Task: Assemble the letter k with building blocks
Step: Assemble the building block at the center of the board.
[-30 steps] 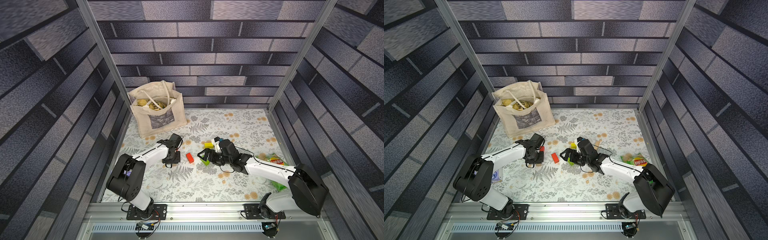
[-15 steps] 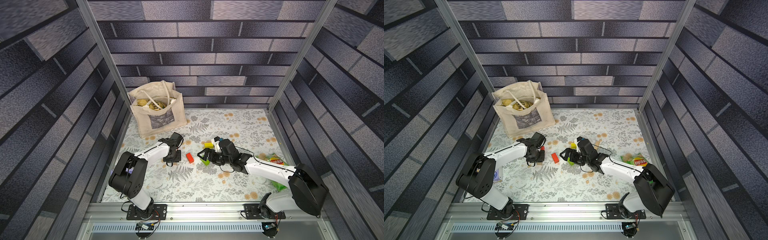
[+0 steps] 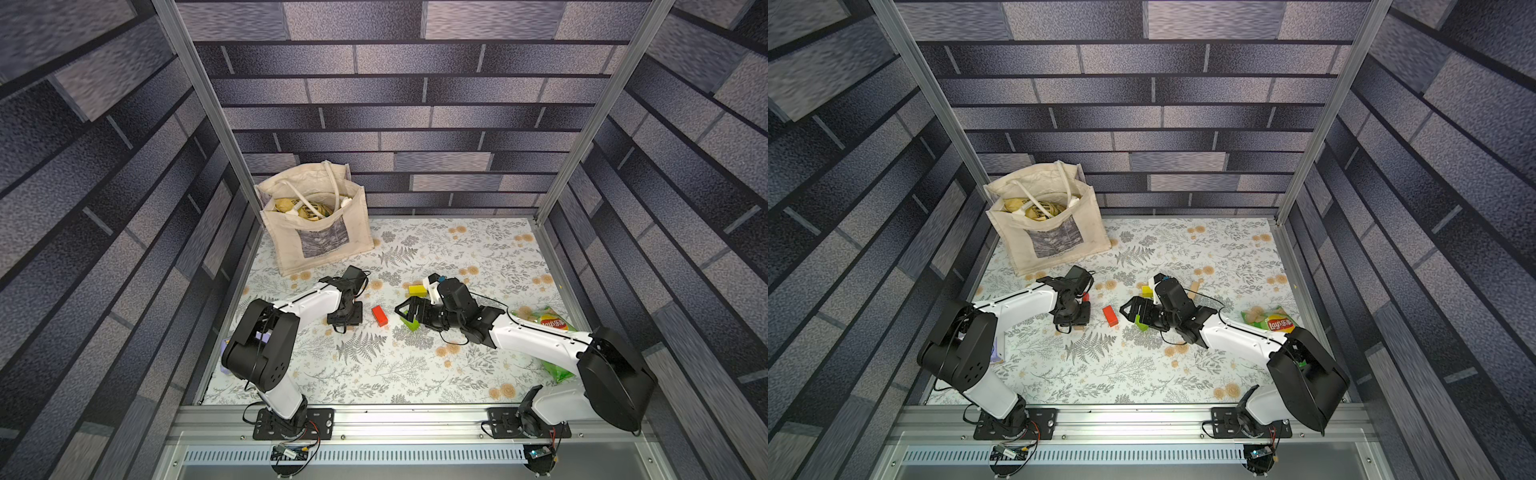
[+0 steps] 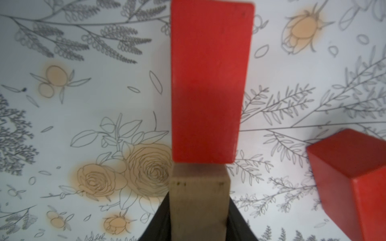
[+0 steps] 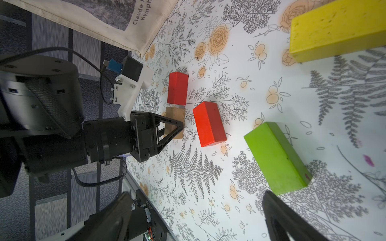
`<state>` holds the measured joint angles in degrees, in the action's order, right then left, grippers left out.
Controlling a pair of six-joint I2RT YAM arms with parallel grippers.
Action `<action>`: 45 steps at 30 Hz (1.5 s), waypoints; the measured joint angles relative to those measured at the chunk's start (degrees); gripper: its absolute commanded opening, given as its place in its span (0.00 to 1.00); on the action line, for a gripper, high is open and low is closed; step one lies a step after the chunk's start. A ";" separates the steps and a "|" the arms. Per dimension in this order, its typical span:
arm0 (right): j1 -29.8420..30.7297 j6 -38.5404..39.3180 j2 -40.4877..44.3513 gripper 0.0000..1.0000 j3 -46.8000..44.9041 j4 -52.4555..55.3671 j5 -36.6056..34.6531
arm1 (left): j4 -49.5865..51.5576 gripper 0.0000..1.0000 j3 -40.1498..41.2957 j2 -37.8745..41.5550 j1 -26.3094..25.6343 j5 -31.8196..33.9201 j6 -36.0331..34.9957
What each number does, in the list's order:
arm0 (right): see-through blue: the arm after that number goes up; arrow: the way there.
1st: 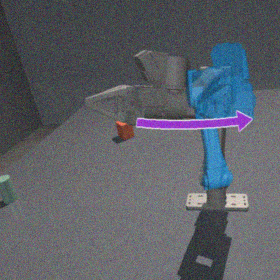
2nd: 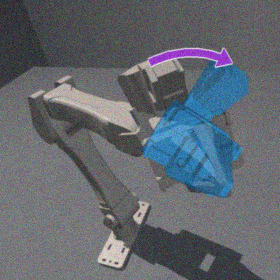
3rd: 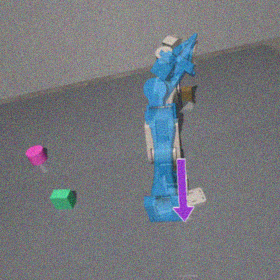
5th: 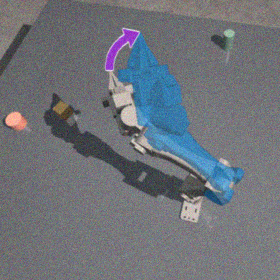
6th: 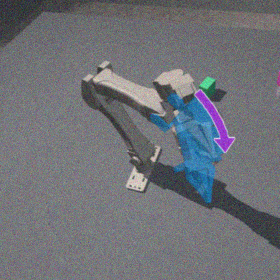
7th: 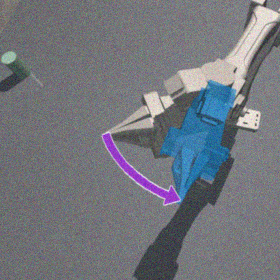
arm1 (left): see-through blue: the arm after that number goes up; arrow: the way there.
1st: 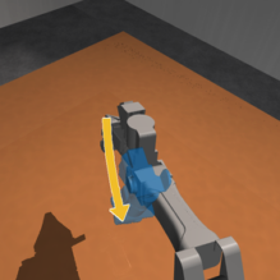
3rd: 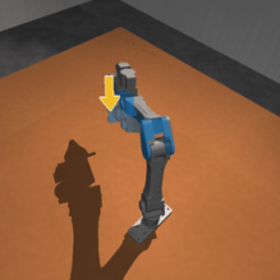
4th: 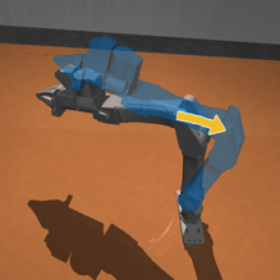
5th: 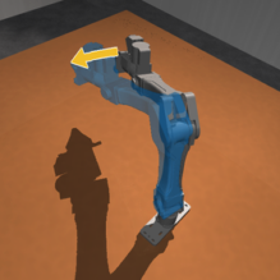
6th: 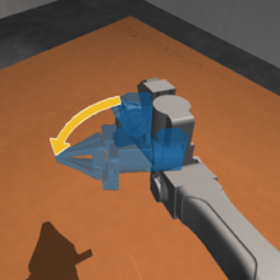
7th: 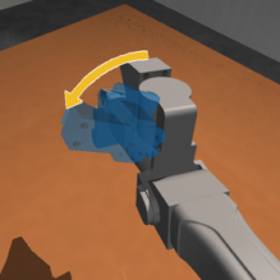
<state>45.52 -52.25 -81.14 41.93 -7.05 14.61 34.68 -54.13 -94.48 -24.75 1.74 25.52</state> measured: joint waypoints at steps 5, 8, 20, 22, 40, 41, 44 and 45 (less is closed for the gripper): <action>0.00 0.22 0.00 1.00 0.00 0.13 0.00 | 0.04 0.35 -0.35 -0.37 0.00 0.00 0.00; 0.02 0.24 0.00 1.00 0.00 0.33 0.00 | 0.11 0.35 -0.70 -0.42 0.00 0.04 -0.02; 0.00 0.39 -0.02 1.00 0.00 0.37 0.00 | 0.50 0.43 -1.88 -1.16 0.00 0.50 -0.11; 0.00 0.39 -0.02 1.00 0.00 0.37 0.00 | 0.61 0.45 -1.99 -1.33 0.00 0.66 -0.26; 0.00 0.42 0.00 1.00 0.00 0.37 0.00 | 1.36 0.56 -3.48 -1.38 -0.33 1.51 -1.07; 0.00 0.42 0.00 1.00 0.00 0.37 0.00 | 1.53 0.56 -3.50 -1.38 -0.33 1.51 -1.09; 0.00 0.48 0.00 1.00 0.00 0.37 0.00 | 2.16 0.56 -3.85 -1.38 -0.35 1.53 -1.07; 0.00 0.61 0.00 1.00 0.00 0.37 0.00 | 2.36 0.56 -4.11 -1.38 -0.42 1.55 -1.07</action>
<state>45.52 -51.64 -81.14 41.93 -6.68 14.61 37.04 -58.24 -95.85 -25.17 3.29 24.45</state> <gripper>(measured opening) 0.999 0.560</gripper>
